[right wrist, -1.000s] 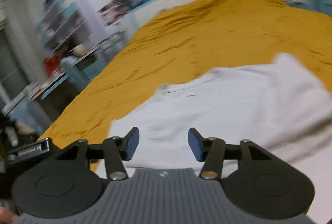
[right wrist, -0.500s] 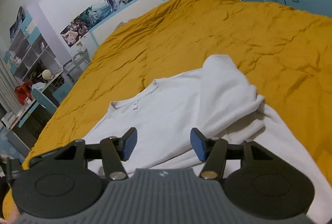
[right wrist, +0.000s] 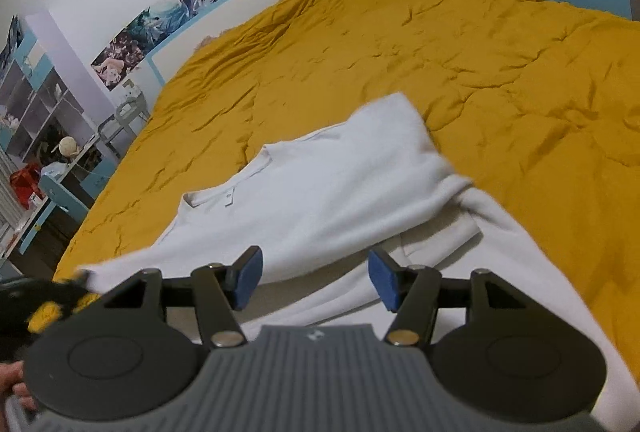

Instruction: Fold small clothes

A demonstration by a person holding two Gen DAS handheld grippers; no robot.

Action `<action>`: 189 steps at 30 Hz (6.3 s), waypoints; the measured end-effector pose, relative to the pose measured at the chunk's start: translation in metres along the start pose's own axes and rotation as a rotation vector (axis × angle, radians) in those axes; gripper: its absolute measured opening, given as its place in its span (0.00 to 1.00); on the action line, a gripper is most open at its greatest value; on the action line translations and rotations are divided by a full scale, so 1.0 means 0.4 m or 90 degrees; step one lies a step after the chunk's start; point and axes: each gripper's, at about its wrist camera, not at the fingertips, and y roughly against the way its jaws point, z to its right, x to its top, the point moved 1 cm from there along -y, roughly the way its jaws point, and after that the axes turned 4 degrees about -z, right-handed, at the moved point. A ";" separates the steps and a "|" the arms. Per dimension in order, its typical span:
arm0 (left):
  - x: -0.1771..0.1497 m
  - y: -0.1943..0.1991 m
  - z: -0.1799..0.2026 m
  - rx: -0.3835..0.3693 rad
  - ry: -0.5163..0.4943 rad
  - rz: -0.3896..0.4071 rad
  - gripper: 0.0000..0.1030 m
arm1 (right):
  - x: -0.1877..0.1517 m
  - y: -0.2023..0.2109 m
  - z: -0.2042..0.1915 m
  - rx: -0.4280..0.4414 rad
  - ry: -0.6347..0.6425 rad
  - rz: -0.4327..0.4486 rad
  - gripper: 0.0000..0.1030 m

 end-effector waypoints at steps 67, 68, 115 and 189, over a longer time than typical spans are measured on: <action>-0.116 0.586 -0.297 0.006 -0.106 -0.326 0.70 | -0.135 0.497 0.363 0.068 0.089 -0.233 0.51; -0.123 0.587 -0.301 0.011 -0.112 -0.333 0.70 | -0.144 0.495 0.365 0.069 0.091 -0.241 0.51; -0.144 0.506 -0.233 -0.183 0.020 -0.348 0.05 | -0.139 0.440 0.334 0.329 -0.079 -0.241 0.03; 0.182 -0.349 -0.059 -0.018 -0.620 -0.273 0.08 | 0.388 -0.434 0.120 -0.030 0.247 -0.087 0.14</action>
